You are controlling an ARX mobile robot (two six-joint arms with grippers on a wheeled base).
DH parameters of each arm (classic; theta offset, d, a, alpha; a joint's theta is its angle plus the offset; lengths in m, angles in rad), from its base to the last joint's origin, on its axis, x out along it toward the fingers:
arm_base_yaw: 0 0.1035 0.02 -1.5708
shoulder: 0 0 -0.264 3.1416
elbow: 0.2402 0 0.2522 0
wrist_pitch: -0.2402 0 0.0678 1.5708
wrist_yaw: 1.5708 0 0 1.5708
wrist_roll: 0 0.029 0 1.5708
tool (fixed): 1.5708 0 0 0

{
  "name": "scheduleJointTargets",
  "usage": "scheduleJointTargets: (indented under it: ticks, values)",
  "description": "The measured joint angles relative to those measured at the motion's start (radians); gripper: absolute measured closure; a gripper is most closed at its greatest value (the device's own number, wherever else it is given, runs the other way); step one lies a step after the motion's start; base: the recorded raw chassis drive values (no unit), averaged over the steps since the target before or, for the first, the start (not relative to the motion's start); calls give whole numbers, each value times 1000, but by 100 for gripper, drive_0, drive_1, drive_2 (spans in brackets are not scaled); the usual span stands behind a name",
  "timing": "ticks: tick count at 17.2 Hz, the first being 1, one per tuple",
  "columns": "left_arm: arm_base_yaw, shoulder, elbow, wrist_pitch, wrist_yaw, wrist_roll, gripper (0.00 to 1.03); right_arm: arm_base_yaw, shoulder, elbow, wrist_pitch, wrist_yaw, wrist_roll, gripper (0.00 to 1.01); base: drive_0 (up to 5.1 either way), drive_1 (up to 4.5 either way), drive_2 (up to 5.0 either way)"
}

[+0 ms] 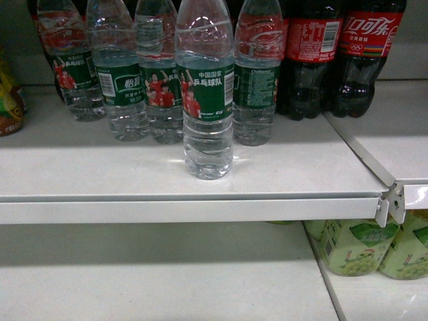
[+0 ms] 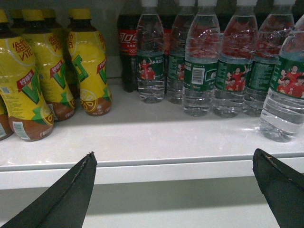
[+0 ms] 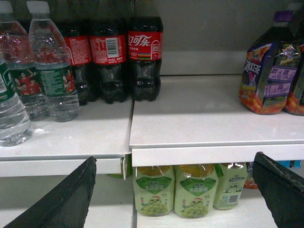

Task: Move water from second to third shelf

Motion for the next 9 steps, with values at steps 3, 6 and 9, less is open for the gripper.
scheduleJointTargets:
  ticks: [3,6,9]
  values:
    - [0,0,0,0,0,0,5,0,0,0,0,0,0,3,0,0,0]
    - [0,0,0,0,0,0,5,0,0,0,0,0,0,3,0,0,0]
    - [0,0,0,0,0,0,5,0,0,0,0,0,0,3,0,0,0]
